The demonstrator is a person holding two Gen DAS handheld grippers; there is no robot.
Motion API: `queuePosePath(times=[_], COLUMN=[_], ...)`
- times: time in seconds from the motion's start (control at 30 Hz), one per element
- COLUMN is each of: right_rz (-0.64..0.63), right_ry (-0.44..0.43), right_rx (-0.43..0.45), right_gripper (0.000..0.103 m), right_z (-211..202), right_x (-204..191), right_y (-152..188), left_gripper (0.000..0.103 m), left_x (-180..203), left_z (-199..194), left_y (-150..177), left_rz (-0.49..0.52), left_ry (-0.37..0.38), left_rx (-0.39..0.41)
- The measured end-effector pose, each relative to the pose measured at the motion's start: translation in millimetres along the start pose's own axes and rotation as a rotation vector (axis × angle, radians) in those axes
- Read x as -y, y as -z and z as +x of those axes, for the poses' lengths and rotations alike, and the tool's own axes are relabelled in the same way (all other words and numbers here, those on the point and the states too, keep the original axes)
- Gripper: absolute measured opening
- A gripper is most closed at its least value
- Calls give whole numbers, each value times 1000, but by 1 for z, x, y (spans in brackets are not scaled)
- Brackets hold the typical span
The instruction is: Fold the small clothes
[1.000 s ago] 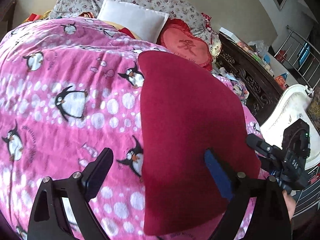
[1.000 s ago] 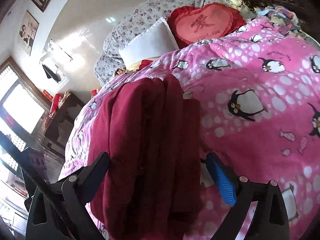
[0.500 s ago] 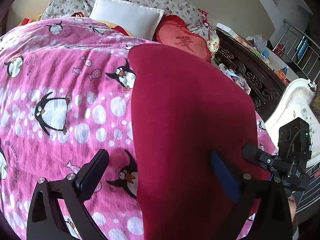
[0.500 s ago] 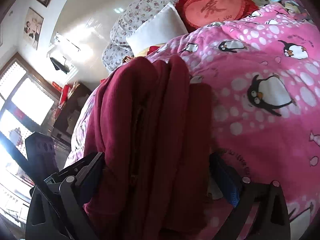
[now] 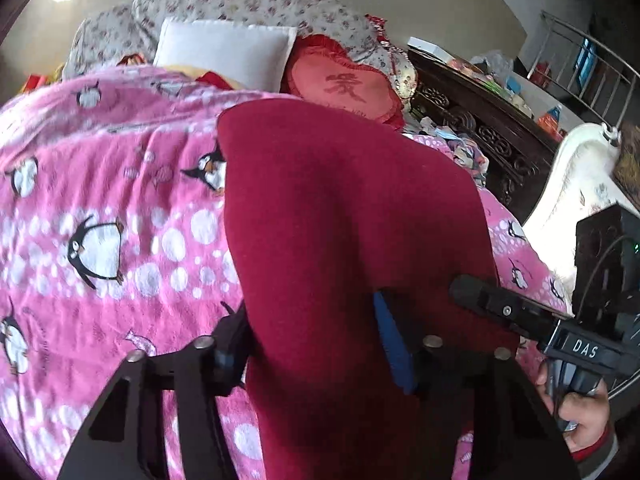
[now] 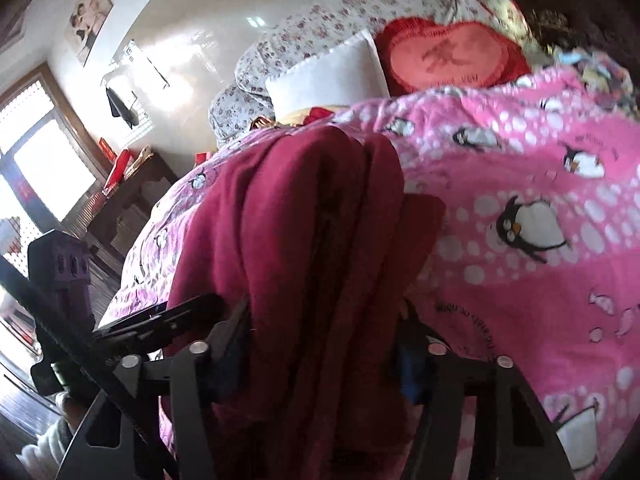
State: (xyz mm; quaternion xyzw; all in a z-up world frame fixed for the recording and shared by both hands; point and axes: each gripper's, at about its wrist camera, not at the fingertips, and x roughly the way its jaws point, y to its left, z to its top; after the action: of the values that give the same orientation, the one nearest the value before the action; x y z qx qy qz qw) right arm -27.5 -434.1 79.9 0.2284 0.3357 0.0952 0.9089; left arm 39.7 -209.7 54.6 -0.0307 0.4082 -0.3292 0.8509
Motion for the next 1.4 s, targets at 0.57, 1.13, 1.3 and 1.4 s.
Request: queuePosePath(times=[0.57, 1.13, 1.3, 1.4], right_rz=[-91, -62, -50, -138], right_ry=[-166, -30, -37, -82], right_rx=[26, -114, -22, -1], right_gripper=[60, 65, 65, 64], right_z=[-65, -18, -54, -61], right_x=[-115, -106, -108, -137], right_y=[30, 118, 103, 88], left_gripper=[45, 50, 51, 52], left_x=[-15, -75, -69, -63], left_z=[-163, -145, -163, -171], left_y=[22, 137, 130, 126], left_rz=[16, -111, -87, -58], left_ry=[-61, -146, -179, -238], left_rx=[44, -73, -29, 23])
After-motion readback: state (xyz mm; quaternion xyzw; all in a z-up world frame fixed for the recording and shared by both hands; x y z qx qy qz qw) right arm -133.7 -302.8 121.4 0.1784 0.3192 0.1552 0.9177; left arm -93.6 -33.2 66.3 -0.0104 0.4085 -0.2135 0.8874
